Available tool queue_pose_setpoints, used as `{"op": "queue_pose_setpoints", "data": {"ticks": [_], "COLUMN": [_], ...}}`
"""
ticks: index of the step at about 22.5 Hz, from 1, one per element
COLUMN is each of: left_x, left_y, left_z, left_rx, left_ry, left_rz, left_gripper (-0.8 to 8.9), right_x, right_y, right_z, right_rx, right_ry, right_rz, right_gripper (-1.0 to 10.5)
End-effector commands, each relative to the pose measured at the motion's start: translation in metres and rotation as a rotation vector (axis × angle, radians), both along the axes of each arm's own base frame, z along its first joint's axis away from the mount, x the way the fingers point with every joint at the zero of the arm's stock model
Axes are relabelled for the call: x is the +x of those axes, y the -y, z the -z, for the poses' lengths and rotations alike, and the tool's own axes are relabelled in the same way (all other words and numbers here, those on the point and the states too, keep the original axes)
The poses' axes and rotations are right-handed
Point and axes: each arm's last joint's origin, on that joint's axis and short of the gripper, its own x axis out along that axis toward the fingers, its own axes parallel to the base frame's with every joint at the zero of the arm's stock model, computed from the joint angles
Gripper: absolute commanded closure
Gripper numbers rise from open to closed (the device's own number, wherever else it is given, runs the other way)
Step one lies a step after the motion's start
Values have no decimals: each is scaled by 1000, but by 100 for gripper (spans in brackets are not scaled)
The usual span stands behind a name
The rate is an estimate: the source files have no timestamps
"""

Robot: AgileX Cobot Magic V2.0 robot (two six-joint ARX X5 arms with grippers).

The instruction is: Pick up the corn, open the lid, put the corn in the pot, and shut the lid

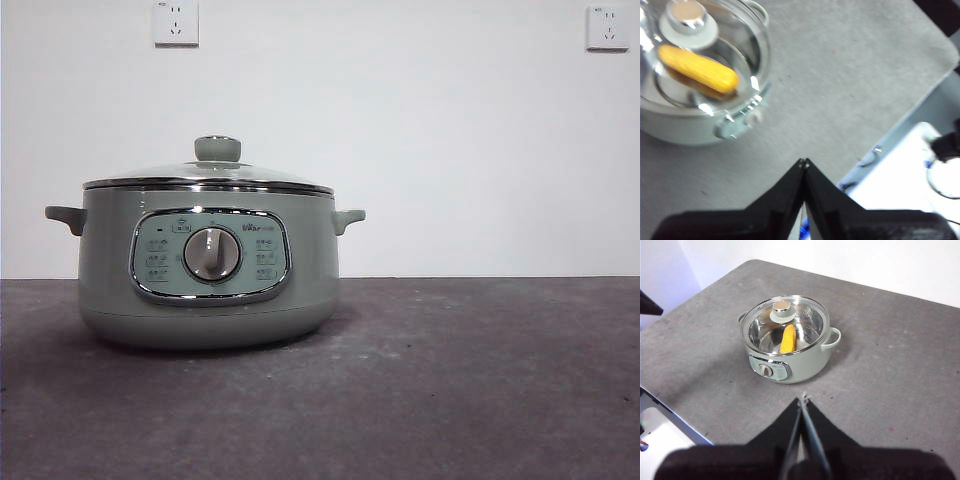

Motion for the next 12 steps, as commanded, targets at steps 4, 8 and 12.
{"op": "queue_pose_setpoints", "data": {"ticks": [4, 8, 12], "left_x": [-22, -42, -40], "left_y": [-24, -46, -58], "left_z": [-36, 4, 67], "left_rx": [-34, 70, 192], "left_ry": [711, 894, 852], "left_rz": [-113, -407, -651], "left_gripper": [816, 816, 816], "right_x": [0, 0, 0], "right_y": [0, 0, 0], "right_z": [3, 3, 3], "right_rx": [-23, -23, -24], "right_ry": [-21, -21, -22], "right_rz": [-1, -1, -1], "right_gripper": [946, 946, 946]}}
